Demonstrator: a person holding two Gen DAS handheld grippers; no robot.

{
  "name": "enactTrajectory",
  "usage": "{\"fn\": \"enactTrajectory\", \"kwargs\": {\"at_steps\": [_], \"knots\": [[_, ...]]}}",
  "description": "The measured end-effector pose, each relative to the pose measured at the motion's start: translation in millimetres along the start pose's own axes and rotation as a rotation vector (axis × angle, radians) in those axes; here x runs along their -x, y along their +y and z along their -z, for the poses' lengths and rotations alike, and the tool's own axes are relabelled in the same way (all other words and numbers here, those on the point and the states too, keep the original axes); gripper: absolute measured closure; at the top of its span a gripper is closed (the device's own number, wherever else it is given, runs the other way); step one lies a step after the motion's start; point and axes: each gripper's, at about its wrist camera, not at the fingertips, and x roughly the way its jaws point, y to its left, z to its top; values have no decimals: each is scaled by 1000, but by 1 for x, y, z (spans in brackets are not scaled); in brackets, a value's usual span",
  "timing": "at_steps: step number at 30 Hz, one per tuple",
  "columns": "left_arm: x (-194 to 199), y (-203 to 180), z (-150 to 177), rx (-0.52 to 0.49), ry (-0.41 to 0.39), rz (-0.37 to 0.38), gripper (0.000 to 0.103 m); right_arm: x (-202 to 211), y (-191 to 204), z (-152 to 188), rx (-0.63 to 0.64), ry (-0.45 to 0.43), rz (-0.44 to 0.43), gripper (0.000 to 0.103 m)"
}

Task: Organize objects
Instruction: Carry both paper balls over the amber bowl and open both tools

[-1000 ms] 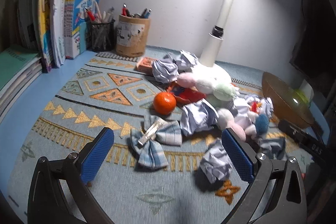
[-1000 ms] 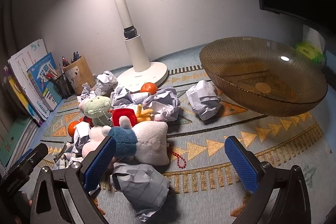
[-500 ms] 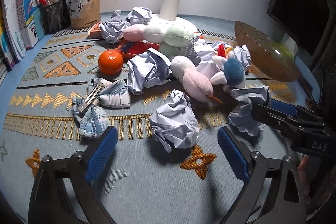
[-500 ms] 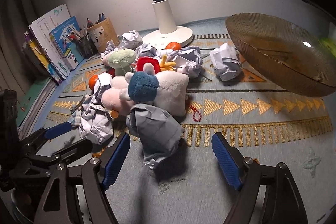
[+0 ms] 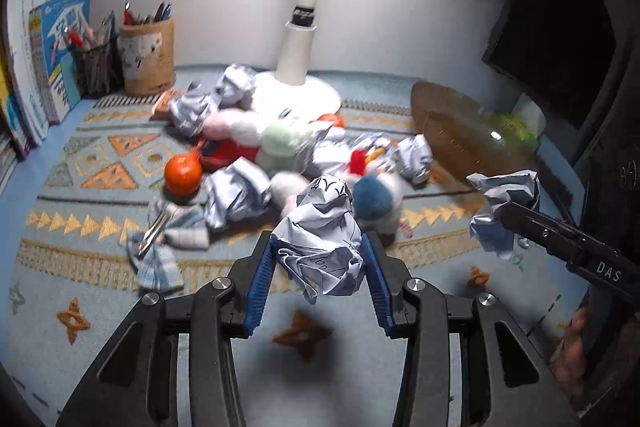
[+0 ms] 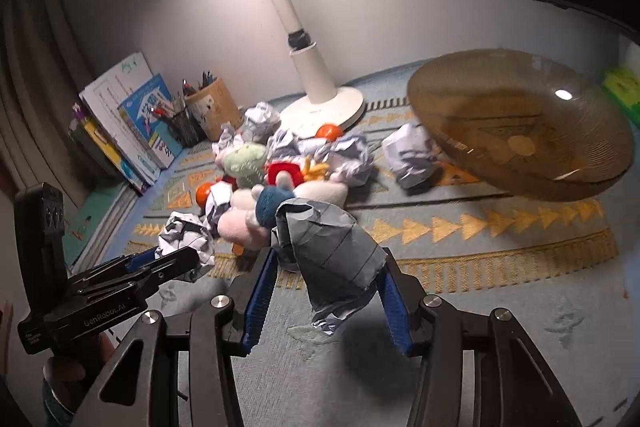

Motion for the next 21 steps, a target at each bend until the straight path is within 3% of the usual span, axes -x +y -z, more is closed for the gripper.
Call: {"fn": "enactTrajectory", "kwargs": {"at_steps": [6, 10, 14, 15, 17, 18, 19, 21], "knots": [[-11, -94, -65, -127, -96, 88, 62, 68, -69, -61, -77, -183, 166, 53], [-58, -143, -88, -150, -64, 144, 62, 65, -119, -81, -202, -177, 214, 53], [-98, -168, -92, -161, -17, 184, 62, 43, -142, -86, -247, -121, 222, 53], [-104, -172, -93, -173, -10, 205, 60, 39, -143, -87, -248, -111, 212, 52], [-113, -178, -93, -197, 0, 231, 43, 30, -144, -88, -252, -97, 219, 48], [-115, -179, -94, -193, -1, 223, 25, 29, -146, -88, -253, -96, 229, 41], [-115, -176, -94, -179, -4, 222, 17, 29, -147, -88, -254, -104, 241, 38], [-111, -167, -94, -144, -5, 254, 17, 37, -151, -85, -259, -125, 265, 38]]}}
